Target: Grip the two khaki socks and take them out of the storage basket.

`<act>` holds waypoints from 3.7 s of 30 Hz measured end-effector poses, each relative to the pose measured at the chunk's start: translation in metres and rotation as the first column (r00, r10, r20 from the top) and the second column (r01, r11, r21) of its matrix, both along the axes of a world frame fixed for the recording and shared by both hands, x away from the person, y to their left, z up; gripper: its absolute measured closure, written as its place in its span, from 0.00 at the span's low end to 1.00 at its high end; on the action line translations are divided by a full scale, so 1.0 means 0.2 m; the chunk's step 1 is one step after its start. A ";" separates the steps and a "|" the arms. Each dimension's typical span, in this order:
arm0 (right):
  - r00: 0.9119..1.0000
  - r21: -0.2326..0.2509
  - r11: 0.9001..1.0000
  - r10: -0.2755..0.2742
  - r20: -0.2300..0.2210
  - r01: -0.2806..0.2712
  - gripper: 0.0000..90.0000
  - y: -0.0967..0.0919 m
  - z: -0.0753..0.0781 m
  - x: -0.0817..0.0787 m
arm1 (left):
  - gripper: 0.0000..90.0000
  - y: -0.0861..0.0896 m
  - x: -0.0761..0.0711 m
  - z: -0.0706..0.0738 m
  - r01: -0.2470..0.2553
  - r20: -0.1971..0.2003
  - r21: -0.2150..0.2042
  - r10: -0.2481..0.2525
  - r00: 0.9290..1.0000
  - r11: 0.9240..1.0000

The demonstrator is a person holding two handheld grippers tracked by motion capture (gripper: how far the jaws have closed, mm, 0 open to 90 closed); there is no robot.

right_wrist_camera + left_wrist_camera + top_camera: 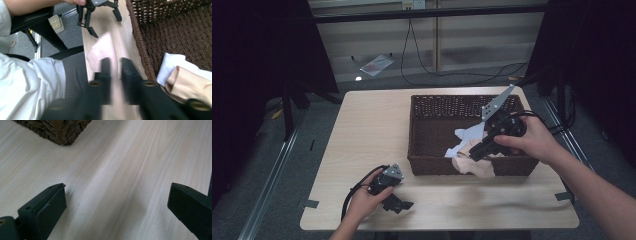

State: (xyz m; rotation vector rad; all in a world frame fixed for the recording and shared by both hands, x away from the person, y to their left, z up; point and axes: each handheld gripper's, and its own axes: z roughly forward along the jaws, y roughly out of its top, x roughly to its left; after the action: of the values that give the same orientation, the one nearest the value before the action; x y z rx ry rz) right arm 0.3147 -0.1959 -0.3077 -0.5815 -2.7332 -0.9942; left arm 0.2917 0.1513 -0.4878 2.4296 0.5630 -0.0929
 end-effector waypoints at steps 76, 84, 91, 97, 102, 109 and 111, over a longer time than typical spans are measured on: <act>0.949 -0.287 0.905 -0.305 0.074 0.313 0.25 -0.06 -0.71 0.45 | 0.02 0.01 0.01 0.00 0.013 0.009 0.017 -0.013 1.000 1.000; 0.958 -0.346 0.893 -0.277 0.078 0.287 0.67 -0.05 -0.74 0.45 | 0.02 0.01 0.01 0.00 0.007 0.008 0.012 -0.008 1.000 1.000; 0.960 -0.320 0.907 -0.277 0.032 0.272 0.84 -0.07 -0.69 0.44 | 0.02 0.02 0.01 0.00 0.002 0.011 0.011 -0.002 1.000 1.000; 0.955 -0.258 0.922 -0.297 0.009 0.290 0.84 -0.10 -0.59 0.43 | 0.02 0.01 0.01 0.00 0.012 0.014 0.013 -0.012 1.000 1.000; 0.953 -0.233 0.927 -0.303 0.001 0.295 0.84 -0.16 -0.51 0.41 | 0.02 0.01 0.01 0.00 0.001 0.012 0.008 -0.001 1.000 1.000; 0.954 -0.178 0.939 -0.301 -0.006 0.295 0.84 -0.21 -0.35 0.38 | 0.02 0.01 0.00 0.01 0.000 0.009 -0.001 0.000 1.000 1.000; 0.955 -0.183 0.939 -0.295 0.000 0.290 0.84 -0.22 -0.31 0.38 | 0.02 0.01 0.01 0.01 0.012 0.017 0.016 -0.013 1.000 1.000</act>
State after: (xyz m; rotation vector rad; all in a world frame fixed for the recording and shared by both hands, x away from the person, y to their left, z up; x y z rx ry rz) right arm 0.3898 -0.2395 -0.3699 -1.0513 -2.7840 -0.7869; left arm 0.2933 0.1537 -0.4856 2.4474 0.5426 -0.0725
